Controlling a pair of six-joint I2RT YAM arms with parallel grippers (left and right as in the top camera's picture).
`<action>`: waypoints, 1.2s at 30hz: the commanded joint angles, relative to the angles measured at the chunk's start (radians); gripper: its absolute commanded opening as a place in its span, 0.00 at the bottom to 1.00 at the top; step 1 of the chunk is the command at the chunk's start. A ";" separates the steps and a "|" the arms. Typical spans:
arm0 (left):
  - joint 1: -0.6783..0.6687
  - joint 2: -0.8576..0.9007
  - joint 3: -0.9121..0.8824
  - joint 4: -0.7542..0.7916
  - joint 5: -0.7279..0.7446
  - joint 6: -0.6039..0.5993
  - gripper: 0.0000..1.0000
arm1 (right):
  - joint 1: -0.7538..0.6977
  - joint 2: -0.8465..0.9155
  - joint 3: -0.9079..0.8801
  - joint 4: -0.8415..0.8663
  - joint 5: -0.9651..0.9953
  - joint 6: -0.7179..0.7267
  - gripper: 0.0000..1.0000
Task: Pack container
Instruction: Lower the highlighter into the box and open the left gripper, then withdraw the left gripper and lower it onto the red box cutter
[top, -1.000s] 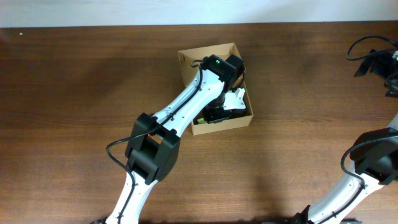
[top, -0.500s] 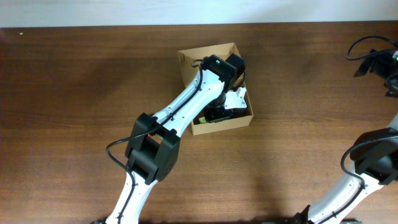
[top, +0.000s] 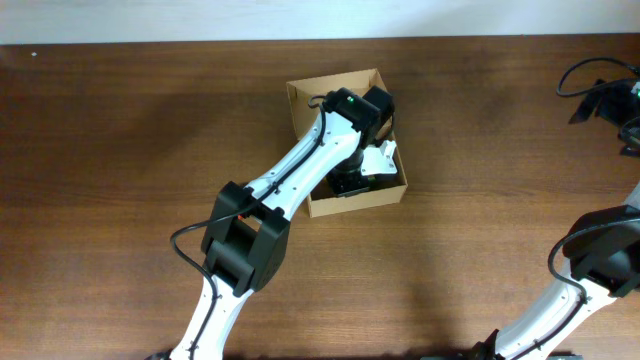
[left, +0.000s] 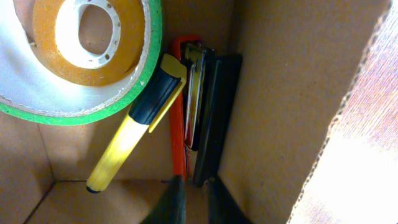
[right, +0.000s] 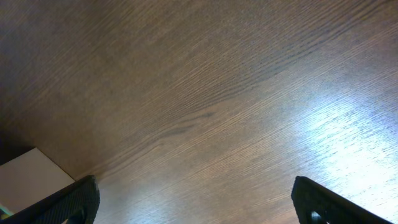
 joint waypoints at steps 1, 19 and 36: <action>-0.001 0.007 -0.007 0.003 0.014 0.008 0.03 | 0.004 -0.030 0.000 0.000 -0.013 -0.008 0.99; 0.030 -0.154 0.013 0.063 -0.240 -0.185 0.02 | 0.003 -0.030 0.000 0.000 -0.013 -0.008 0.99; 0.303 -0.544 -0.021 0.028 -0.343 -0.498 0.04 | 0.004 -0.030 0.000 0.000 -0.013 -0.008 0.99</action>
